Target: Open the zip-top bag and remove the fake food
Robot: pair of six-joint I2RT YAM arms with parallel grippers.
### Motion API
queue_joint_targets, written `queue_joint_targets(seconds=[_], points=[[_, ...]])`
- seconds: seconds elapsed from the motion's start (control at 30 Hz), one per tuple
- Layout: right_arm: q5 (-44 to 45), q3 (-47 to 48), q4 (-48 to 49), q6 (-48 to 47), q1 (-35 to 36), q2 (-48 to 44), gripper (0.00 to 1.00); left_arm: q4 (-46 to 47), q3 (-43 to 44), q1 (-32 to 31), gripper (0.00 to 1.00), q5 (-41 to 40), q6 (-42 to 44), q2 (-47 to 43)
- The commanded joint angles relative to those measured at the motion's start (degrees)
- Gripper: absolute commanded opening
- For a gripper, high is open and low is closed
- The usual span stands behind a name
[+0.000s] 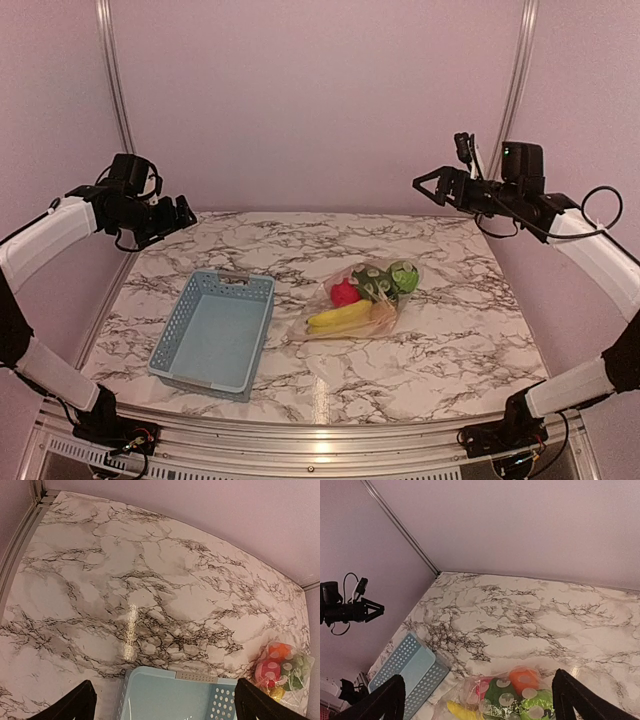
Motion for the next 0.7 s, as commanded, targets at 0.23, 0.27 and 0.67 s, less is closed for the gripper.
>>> queue_joint_targets(seconds=[0.23,0.27,0.67], points=[[5.3,16.0,-26.4,-23.2,16.1,5.1,0.9,-3.4,-3.8,-3.6,0.99,3.1,4.1,-3.2],[6.6,16.8,-28.3,-24.8,18.3,5.9,0.89,-3.5,-4.0,-3.9,0.99,3.1,4.2,-3.5],[22.8,22.2,-39.6,-32.0,40.5,16.5,0.81,-3.9,-6.1,-5.5,0.99,4.0,3.0,-6.4]])
